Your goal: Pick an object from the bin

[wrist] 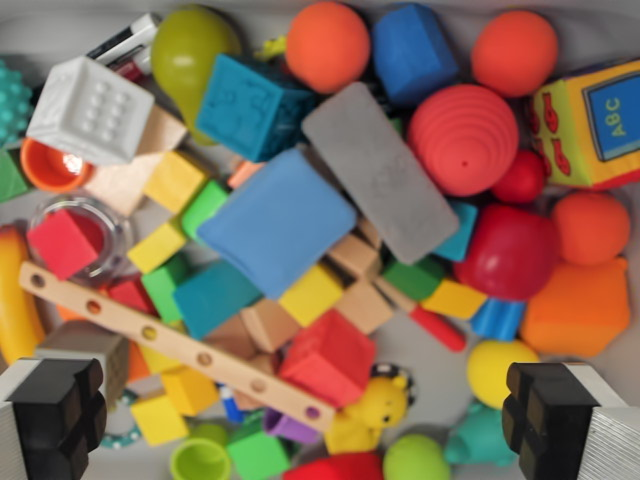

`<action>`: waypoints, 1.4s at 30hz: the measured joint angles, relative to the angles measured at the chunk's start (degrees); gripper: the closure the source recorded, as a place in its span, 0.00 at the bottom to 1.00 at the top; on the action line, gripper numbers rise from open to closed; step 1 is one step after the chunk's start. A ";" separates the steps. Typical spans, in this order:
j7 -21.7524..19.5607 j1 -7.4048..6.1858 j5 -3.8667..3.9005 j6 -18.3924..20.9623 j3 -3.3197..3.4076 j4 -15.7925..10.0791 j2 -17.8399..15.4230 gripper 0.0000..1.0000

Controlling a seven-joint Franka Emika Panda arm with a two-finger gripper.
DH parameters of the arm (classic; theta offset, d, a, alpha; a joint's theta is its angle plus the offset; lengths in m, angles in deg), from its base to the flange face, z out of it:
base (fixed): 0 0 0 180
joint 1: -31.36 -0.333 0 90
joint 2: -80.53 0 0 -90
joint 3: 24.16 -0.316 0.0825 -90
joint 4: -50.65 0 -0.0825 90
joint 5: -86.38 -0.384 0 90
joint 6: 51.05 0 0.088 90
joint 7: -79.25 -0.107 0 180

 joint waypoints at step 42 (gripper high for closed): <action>-9.48 -1.75 0.00 -2.47 0.00 -0.78 2.11 0.00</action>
